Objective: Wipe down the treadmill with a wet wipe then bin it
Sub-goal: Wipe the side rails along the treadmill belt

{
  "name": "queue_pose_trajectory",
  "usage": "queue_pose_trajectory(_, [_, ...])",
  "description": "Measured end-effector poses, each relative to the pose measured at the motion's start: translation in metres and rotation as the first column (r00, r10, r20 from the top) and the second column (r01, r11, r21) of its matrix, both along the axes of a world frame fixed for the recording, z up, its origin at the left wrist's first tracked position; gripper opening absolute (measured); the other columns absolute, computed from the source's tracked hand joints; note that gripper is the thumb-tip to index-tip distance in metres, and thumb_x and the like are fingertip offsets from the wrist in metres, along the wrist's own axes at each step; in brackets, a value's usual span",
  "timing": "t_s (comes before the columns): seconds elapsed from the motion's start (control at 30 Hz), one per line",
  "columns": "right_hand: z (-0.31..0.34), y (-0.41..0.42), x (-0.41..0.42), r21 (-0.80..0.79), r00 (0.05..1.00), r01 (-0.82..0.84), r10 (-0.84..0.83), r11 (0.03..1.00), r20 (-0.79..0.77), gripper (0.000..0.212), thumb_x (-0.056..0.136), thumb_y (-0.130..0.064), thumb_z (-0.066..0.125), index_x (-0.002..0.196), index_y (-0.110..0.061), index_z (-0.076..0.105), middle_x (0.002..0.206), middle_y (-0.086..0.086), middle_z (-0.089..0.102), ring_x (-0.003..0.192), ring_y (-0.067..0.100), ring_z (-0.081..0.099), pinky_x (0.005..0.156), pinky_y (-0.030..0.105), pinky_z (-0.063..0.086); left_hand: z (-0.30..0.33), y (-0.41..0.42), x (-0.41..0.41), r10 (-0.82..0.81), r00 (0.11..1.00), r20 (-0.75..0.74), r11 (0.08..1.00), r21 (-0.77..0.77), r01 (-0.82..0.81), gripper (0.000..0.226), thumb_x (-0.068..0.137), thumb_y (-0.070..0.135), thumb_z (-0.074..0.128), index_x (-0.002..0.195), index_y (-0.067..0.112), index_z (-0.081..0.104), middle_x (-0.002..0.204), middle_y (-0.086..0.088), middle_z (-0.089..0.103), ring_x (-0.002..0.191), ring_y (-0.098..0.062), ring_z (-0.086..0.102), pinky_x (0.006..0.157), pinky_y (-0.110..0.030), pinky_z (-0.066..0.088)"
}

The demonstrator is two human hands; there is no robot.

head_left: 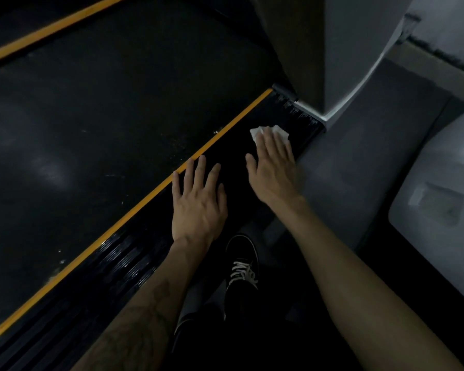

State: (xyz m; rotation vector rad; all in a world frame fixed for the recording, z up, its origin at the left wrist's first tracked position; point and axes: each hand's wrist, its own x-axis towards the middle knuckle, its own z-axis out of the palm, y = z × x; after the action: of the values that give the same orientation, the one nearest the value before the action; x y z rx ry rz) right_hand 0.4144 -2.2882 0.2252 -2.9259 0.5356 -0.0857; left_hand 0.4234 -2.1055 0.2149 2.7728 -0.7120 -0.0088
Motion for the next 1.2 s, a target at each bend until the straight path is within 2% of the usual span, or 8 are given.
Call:
queue_pose_trajectory(0.1, [-0.005, 0.030, -0.013, 0.012, 0.997, -0.067, 0.066, 0.998, 0.030, 0.069, 0.106, -0.046, 0.022, 0.161, -0.004, 0.019, 0.170, 0.014, 0.013, 0.158, 0.027, 0.006, 0.129, 0.045, 0.005, 0.000, 0.000, 0.000, 0.008, 1.000, -0.005, 1.000, -0.008, -0.008, 0.061, 0.106, 0.047, 0.013, 0.160, 0.025, 0.030, 0.172, -0.006, 0.014, 0.160, -0.023, -0.002, 0.129, -0.052, 0.002])
queue_pose_trajectory(0.2, [-0.001, 0.017, 0.004, 0.023, 0.992, -0.127, 0.127, 0.992, 0.008, 0.065, 0.109, -0.042, 0.029, 0.163, -0.008, 0.016, 0.171, 0.012, 0.008, 0.159, 0.024, 0.002, 0.129, 0.042, 0.002, 0.000, -0.001, 0.001, -0.002, 1.000, 0.000, 1.000, -0.001, 0.002, 0.060, 0.106, 0.046, 0.013, 0.160, 0.025, 0.029, 0.172, -0.006, 0.015, 0.160, -0.023, -0.002, 0.129, -0.052, 0.003])
queue_pose_trajectory(0.37, [0.001, 0.010, 0.008, 0.049, 0.999, -0.040, 0.039, 0.998, 0.017, 0.064, 0.110, -0.041, 0.027, 0.163, -0.008, 0.014, 0.172, 0.010, 0.007, 0.159, 0.023, 0.001, 0.129, 0.040, 0.002, -0.001, 0.000, 0.001, -0.003, 1.000, 0.013, 1.000, -0.009, 0.003, 0.060, 0.106, 0.046, 0.013, 0.159, 0.025, 0.031, 0.171, -0.007, 0.017, 0.160, -0.024, 0.001, 0.129, -0.053, 0.004])
queue_pose_trajectory(0.53, [-0.002, 0.020, 0.013, 0.040, 0.985, -0.173, 0.173, 0.984, 0.021, 0.060, 0.111, -0.038, 0.028, 0.162, -0.011, 0.017, 0.171, 0.009, 0.009, 0.159, 0.024, 0.002, 0.129, 0.042, 0.003, -0.001, -0.003, 0.000, -0.012, 1.000, 0.015, 1.000, -0.005, 0.012, 0.059, 0.107, 0.044, 0.015, 0.160, 0.024, 0.031, 0.171, -0.008, 0.017, 0.160, -0.025, 0.000, 0.128, -0.054, 0.004])
queue_pose_trajectory(0.73, [0.003, 0.009, 0.023, 0.069, 0.996, -0.085, 0.084, 0.994, 0.010, 0.059, 0.111, -0.039, 0.025, 0.163, -0.013, 0.016, 0.172, 0.007, 0.006, 0.159, 0.022, 0.000, 0.129, 0.040, -0.002, -0.003, 0.000, 0.001, -0.005, 1.000, 0.019, 1.000, -0.009, 0.005, 0.058, 0.107, 0.044, 0.016, 0.160, 0.024, 0.031, 0.171, -0.007, 0.018, 0.160, -0.025, 0.001, 0.128, -0.054, 0.004])
queue_pose_trajectory(0.93, [0.011, 0.010, 0.038, 0.065, 0.966, -0.256, 0.257, 0.964, -0.006, 0.055, 0.112, -0.037, 0.028, 0.163, -0.019, 0.021, 0.172, 0.002, 0.011, 0.159, 0.022, 0.003, 0.127, 0.041, 0.003, -0.004, -0.002, 0.002, -0.014, 1.000, 0.025, 1.000, -0.004, 0.014, 0.058, 0.108, 0.043, 0.016, 0.160, 0.023, 0.031, 0.171, -0.008, 0.018, 0.160, -0.025, 0.001, 0.128, -0.054, 0.004])
queue_pose_trajectory(1.1, [0.010, 0.002, 0.046, 0.060, 0.987, -0.157, 0.158, 0.986, -0.008, 0.056, 0.111, -0.036, 0.027, 0.163, -0.016, 0.017, 0.172, 0.005, 0.010, 0.159, 0.024, 0.003, 0.128, 0.041, 0.003, -0.003, -0.002, 0.002, -0.008, 1.000, 0.014, 1.000, -0.015, 0.008, 0.058, 0.108, 0.044, 0.015, 0.160, 0.023, 0.030, 0.172, -0.007, 0.016, 0.160, -0.025, 0.000, 0.129, -0.053, 0.002])
queue_pose_trajectory(1.2, [0.010, 0.018, 0.041, 0.048, 0.953, -0.301, 0.301, 0.952, 0.003, 0.054, 0.111, -0.033, 0.032, 0.161, -0.015, 0.025, 0.170, 0.005, 0.019, 0.158, 0.025, 0.008, 0.128, 0.043, 0.009, -0.004, -0.001, 0.002, -0.011, 1.000, 0.017, 1.000, -0.013, 0.011, 0.057, 0.108, 0.042, 0.017, 0.160, 0.023, 0.031, 0.171, -0.007, 0.017, 0.160, -0.024, 0.000, 0.128, -0.053, 0.003])
